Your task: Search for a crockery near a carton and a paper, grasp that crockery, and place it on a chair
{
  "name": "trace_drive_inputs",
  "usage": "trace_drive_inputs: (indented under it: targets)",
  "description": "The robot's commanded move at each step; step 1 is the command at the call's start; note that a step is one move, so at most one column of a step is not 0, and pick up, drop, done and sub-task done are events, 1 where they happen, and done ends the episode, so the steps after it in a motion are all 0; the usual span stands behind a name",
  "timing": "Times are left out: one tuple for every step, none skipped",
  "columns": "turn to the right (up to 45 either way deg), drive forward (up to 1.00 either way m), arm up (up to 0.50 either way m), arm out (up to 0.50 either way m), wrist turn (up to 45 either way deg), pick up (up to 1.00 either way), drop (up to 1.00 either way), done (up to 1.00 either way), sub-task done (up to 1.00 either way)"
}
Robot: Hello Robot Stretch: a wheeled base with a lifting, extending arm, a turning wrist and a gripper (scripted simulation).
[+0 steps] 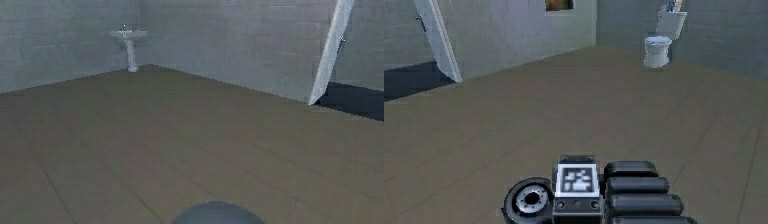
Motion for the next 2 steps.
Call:
trace_drive_inputs:
  targets:
    - [-42.0, 0.00, 0.00, 0.00, 0.0, 0.00, 0.00, 0.00, 0.00]
    - [0.0, 0.65, 0.00, 0.00, 0.0, 0.00, 0.00, 0.00, 0.00]
